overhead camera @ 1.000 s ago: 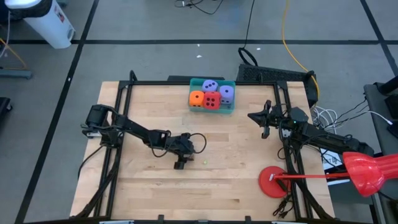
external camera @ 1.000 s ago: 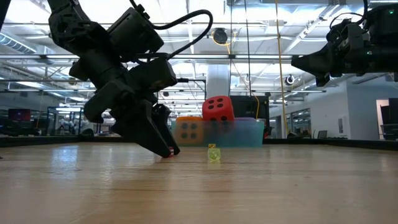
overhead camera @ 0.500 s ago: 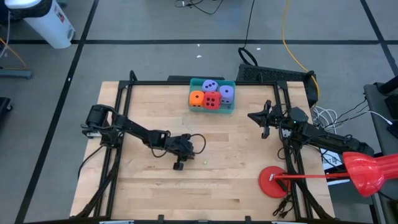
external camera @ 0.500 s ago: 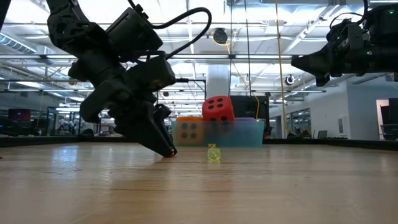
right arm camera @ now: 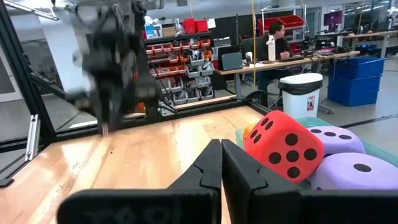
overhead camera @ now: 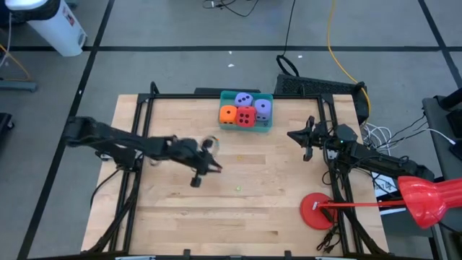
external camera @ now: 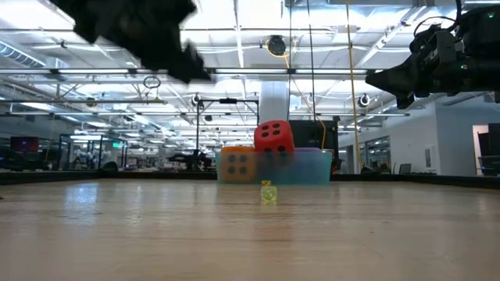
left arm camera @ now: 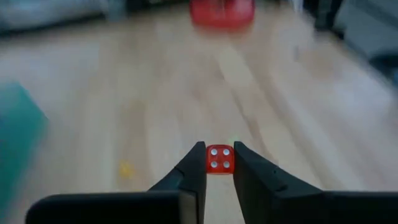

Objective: Pick & Place Dice
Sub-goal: Put the small red dice into the blue transparent bin

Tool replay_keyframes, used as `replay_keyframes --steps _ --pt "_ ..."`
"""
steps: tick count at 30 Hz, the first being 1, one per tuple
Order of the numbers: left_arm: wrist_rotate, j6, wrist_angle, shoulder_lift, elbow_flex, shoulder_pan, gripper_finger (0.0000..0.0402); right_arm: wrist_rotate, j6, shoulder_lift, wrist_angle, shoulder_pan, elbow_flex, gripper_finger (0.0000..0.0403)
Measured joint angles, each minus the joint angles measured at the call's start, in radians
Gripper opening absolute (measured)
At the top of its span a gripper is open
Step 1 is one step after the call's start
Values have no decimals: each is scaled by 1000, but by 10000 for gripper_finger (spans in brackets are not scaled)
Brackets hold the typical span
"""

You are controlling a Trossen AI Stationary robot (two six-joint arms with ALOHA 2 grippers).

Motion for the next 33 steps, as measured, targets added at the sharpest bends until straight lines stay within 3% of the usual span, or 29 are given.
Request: replay_keyframes --steps 13,25,33 --pt "-42 39 -244 -573 -7 125 71 1 0 3 0 0 0 0" --pt "-46 -83 -139 -1017 -386 226 71 2 0 4 1 0 0 0" --pt "-130 -171 -72 -1130 -570 280 72 3 0 4 9 0 0 0"
